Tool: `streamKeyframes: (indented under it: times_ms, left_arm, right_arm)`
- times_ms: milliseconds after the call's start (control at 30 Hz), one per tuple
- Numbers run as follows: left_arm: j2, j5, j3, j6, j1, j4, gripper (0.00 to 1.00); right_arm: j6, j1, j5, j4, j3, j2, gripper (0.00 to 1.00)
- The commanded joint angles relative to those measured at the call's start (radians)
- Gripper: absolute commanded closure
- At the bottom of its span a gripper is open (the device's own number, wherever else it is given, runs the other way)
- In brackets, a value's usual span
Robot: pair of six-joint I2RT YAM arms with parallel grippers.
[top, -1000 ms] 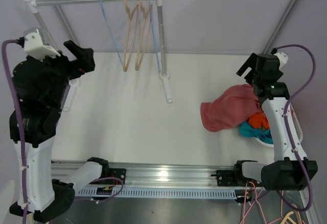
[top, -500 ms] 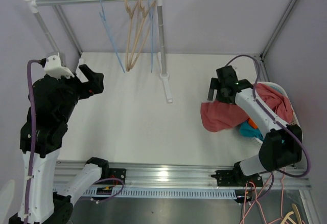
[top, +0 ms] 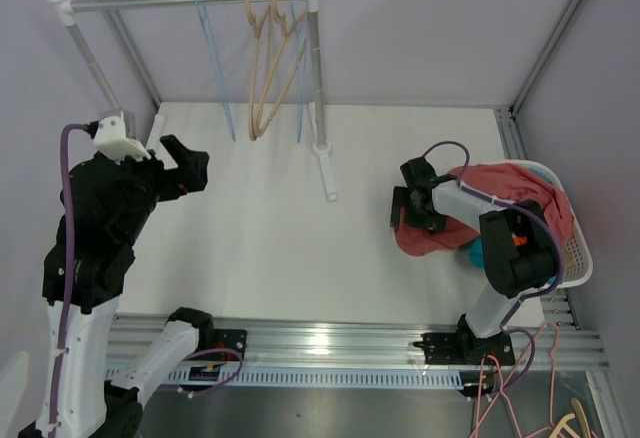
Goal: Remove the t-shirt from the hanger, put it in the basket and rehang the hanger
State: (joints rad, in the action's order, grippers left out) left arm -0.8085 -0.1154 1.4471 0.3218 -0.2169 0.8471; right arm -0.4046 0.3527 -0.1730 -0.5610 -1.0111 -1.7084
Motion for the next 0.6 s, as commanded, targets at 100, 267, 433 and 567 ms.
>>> streamKeyframes:
  times_ms: [100,267,433,567]
  left_arm:
    - [0.019,0.025,-0.011,-0.013,-0.007,-0.037,0.01]
    - [0.029,0.034,-0.022,-0.013,-0.007,-0.039,0.0]
    - [0.035,0.052,-0.022,-0.006,-0.007,-0.036,0.0]
    - [0.037,0.066,-0.03,0.003,-0.01,-0.039,0.01]
  right_arm:
    - [-0.043,0.008,0.014,0.089,0.042,-0.065,0.89]
    - [-0.059,-0.009,-0.037,-0.014,-0.033,0.148,1.0]
    - [-0.033,-0.174,-0.069,-0.206,-0.231,0.36,1.0]
    - [-0.031,-0.459,-0.072,-0.267,-0.375,0.44,1.0]
